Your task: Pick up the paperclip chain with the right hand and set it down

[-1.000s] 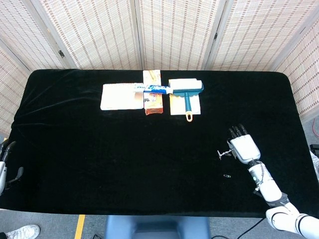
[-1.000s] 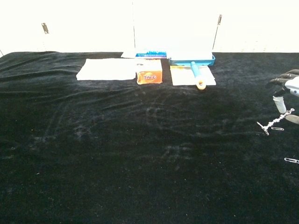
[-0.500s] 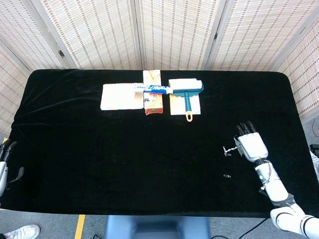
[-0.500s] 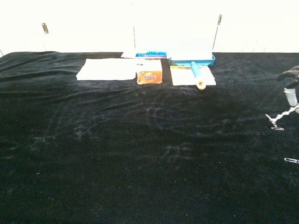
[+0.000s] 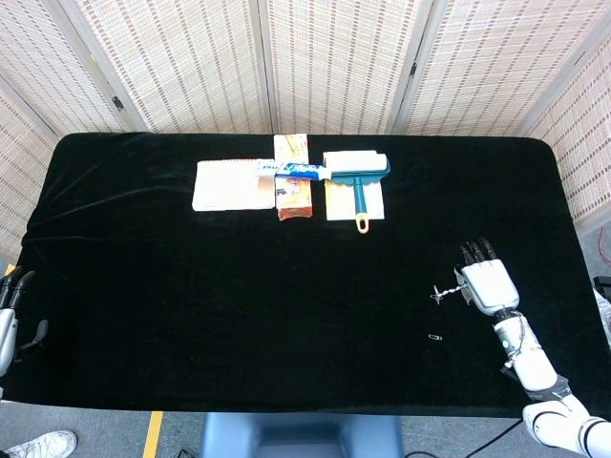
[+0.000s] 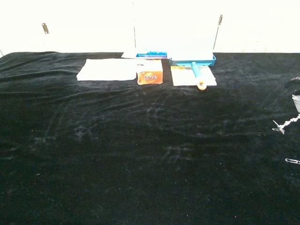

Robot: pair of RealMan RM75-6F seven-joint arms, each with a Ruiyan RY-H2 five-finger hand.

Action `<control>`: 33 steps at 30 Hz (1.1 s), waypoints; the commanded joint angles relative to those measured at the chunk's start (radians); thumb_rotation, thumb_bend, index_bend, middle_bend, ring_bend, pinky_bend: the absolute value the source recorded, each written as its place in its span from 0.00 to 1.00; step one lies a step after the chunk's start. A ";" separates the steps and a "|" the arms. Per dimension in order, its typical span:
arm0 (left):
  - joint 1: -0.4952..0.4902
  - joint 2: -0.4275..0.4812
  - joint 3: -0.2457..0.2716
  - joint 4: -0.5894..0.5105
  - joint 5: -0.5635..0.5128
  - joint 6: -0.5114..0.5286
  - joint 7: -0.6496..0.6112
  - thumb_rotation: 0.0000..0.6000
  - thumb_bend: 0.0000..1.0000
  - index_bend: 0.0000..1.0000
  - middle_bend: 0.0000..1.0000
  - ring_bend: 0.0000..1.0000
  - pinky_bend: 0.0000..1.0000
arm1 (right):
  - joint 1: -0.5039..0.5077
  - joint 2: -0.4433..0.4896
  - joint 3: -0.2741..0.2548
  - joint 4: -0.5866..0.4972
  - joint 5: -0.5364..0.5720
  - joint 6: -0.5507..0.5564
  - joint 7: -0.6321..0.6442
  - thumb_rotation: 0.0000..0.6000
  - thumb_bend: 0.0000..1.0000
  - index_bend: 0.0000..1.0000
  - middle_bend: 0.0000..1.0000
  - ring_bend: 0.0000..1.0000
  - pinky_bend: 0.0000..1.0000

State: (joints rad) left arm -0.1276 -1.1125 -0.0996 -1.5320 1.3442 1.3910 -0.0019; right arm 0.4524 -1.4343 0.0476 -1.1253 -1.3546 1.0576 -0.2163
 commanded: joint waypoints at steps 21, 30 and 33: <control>0.002 0.002 0.002 0.001 0.003 0.002 -0.007 1.00 0.49 0.00 0.02 0.00 0.00 | 0.017 -0.035 0.014 0.031 -0.012 -0.021 0.016 1.00 0.39 0.94 0.18 0.09 0.00; 0.002 0.003 0.002 0.002 0.005 0.003 -0.012 1.00 0.49 0.00 0.02 0.00 0.00 | 0.024 -0.058 0.014 0.055 -0.018 -0.031 0.029 1.00 0.39 0.94 0.18 0.09 0.00; 0.004 0.004 0.002 0.002 0.007 0.005 -0.014 1.00 0.49 0.00 0.02 0.00 0.00 | 0.023 -0.061 0.014 0.059 -0.019 -0.031 0.032 1.00 0.40 0.94 0.18 0.09 0.00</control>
State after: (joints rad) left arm -0.1241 -1.1090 -0.0977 -1.5296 1.3506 1.3962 -0.0158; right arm 0.4760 -1.4955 0.0616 -1.0667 -1.3736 1.0257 -0.1849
